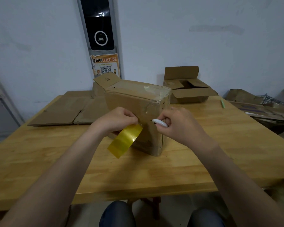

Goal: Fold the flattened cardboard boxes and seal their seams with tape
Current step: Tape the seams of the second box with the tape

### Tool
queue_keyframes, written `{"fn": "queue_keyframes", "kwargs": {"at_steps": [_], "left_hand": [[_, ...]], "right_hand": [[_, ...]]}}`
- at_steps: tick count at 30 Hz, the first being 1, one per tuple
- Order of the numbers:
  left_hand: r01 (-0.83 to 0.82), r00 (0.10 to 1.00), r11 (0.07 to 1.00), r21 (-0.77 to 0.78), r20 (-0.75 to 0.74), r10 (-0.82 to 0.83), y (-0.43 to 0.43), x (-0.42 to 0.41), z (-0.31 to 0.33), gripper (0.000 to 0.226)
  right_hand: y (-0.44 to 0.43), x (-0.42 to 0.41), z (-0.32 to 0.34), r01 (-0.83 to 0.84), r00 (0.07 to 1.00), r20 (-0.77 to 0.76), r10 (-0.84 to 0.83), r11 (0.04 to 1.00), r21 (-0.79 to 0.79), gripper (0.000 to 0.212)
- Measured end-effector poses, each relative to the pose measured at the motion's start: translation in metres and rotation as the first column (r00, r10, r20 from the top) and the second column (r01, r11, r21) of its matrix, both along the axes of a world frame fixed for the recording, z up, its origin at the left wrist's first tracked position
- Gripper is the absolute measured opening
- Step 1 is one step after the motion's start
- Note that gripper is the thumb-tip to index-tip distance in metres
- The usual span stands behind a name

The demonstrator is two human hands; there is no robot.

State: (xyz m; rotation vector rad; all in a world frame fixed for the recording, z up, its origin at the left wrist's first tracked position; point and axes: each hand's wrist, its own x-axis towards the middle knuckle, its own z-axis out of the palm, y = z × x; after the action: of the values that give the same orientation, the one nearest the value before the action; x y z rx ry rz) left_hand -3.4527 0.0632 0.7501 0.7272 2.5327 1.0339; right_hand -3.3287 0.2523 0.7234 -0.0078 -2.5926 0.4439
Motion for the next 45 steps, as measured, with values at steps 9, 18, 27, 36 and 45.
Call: {"fn": "queue_keyframes", "kwargs": {"at_steps": [9, 18, 27, 36, 45], "left_hand": [[-0.069, 0.997, 0.996, 0.060, 0.033, 0.067, -0.008, 0.005, -0.028, 0.012], [-0.080, 0.994, 0.996, -0.042, -0.077, 0.077, -0.011, 0.023, -0.060, 0.029], [-0.104, 0.994, 0.995, 0.001, -0.044, 0.104, -0.012, 0.040, -0.050, 0.016], [-0.134, 0.978, 0.966, 0.222, -0.127, 0.165, -0.033, 0.030, -0.009, 0.024], [-0.137, 0.959, 0.952, 0.274, -0.204, 0.197, -0.050, 0.009, 0.001, 0.017]], "right_hand": [[0.029, 0.028, -0.034, 0.133, 0.934, 0.319, -0.159, 0.986, 0.102, 0.018], [0.076, 0.040, -0.103, 0.257, 0.833, 0.496, -0.244, 0.966, 0.044, 0.016], [0.067, 0.049, -0.082, 0.213, 0.910, 0.374, -0.177, 0.976, -0.056, 0.058], [0.020, 0.026, -0.005, 0.058, 0.996, -0.060, -0.059, 0.998, -0.020, 0.039], [0.008, -0.040, 0.004, 0.002, 0.964, -0.265, -0.022, 0.997, -0.073, 0.031]]}}
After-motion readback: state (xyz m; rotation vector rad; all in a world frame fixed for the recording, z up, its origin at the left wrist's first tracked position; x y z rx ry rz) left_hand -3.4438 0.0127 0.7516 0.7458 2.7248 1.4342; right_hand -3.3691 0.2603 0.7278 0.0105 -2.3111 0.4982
